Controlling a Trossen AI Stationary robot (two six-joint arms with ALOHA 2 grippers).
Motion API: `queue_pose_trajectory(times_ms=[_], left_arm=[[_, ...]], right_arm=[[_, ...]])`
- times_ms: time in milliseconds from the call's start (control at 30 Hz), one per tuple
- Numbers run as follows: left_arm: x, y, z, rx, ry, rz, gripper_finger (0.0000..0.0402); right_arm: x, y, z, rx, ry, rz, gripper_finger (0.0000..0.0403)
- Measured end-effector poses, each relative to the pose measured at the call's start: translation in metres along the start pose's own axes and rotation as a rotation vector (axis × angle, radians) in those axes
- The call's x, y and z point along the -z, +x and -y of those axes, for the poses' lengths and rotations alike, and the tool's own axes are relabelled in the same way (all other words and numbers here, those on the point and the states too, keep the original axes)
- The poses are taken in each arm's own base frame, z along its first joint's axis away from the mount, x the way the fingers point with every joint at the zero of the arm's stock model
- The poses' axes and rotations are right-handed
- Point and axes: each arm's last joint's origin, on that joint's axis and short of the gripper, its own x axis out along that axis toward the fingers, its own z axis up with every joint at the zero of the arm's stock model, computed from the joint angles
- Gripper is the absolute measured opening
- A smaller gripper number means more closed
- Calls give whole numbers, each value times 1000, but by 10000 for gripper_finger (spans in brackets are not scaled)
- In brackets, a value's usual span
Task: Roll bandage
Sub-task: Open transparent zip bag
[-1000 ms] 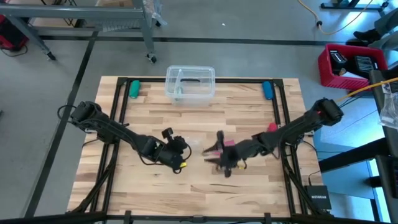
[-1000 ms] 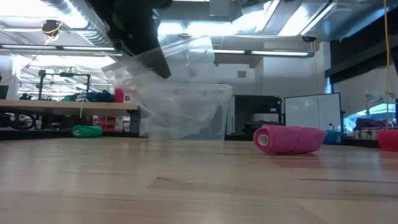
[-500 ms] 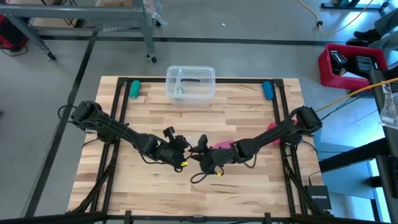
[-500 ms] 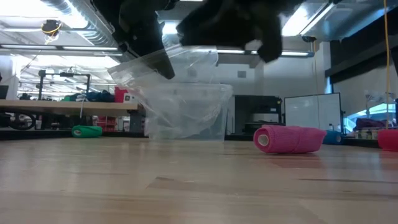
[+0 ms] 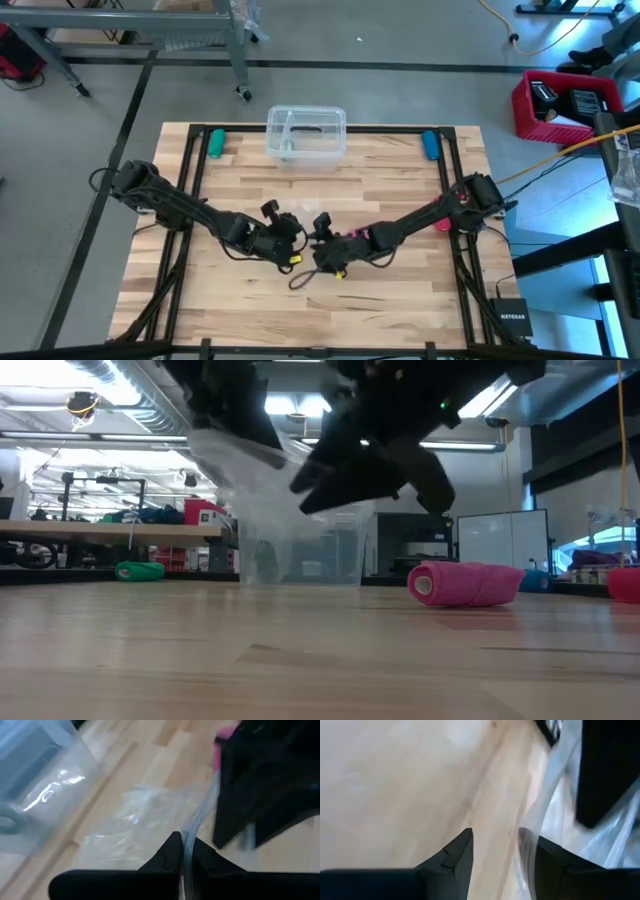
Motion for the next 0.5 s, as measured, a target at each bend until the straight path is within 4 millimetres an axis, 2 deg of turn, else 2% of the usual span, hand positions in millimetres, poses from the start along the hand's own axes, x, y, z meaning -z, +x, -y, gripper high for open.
queue_pose_trajectory(times_ms=[167,300,400,500], left_arm=[[-9,-12,-9,-41,-57,68,1],[-10,-13,-10,-67,-66,89,3],[-7,-10,-6,-73,-58,87,3],[-2,-6,1,-70,-39,81,3]], right_arm=[[7,3,2,-35,115,-36,158],[7,3,3,-48,143,-32,158],[6,2,7,18,147,-67,158],[1,1,12,44,224,-48,158]])
